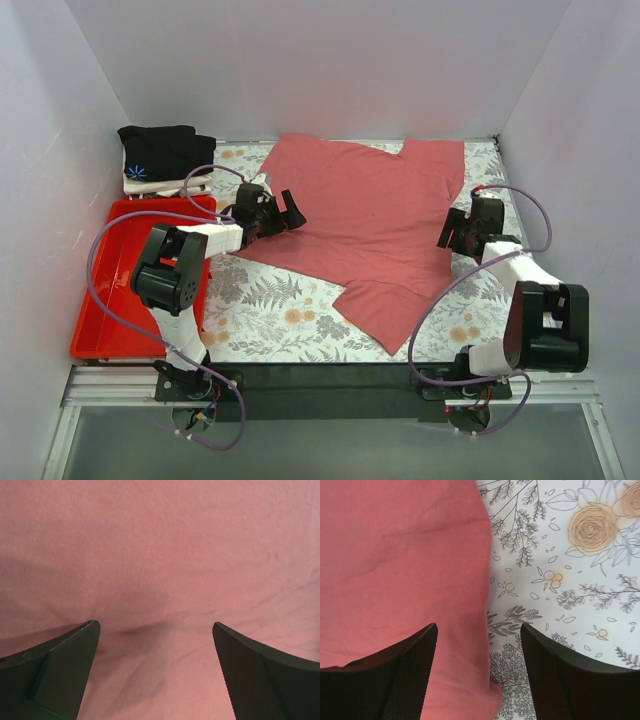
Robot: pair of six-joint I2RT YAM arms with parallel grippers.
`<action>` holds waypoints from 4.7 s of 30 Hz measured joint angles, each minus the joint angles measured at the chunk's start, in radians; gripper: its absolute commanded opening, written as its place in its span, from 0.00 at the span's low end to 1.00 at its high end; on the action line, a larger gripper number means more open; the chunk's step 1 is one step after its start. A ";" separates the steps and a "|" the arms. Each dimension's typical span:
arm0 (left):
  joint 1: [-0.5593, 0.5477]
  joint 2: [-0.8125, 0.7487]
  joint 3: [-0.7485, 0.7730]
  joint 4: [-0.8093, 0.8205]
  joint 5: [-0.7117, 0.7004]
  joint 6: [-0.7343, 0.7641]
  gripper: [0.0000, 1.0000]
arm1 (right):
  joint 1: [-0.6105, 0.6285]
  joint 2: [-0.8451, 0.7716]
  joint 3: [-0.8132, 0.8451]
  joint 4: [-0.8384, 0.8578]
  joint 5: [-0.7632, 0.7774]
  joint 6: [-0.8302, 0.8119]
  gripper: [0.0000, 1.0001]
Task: Fold and stack the t-shirts
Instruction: Flatten the tshirt out
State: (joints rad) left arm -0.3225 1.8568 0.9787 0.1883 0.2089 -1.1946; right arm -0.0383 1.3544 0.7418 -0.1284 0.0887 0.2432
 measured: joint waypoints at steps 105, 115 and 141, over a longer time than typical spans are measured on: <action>0.032 -0.065 -0.086 0.022 -0.011 -0.026 0.89 | -0.057 0.071 0.061 -0.040 -0.164 -0.116 0.48; 0.032 -0.065 -0.086 0.023 -0.011 -0.026 0.89 | 0.020 0.143 0.053 -0.046 -0.134 -0.117 0.48; -0.078 -0.079 -0.112 0.050 -0.043 -0.064 0.89 | -0.001 0.359 0.243 -0.113 0.194 -0.128 0.52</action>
State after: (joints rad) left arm -0.4004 1.7779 0.8669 0.2382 0.1658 -1.2583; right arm -0.0395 1.7138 0.9848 -0.2417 0.2829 0.1150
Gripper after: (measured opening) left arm 0.887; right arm 0.521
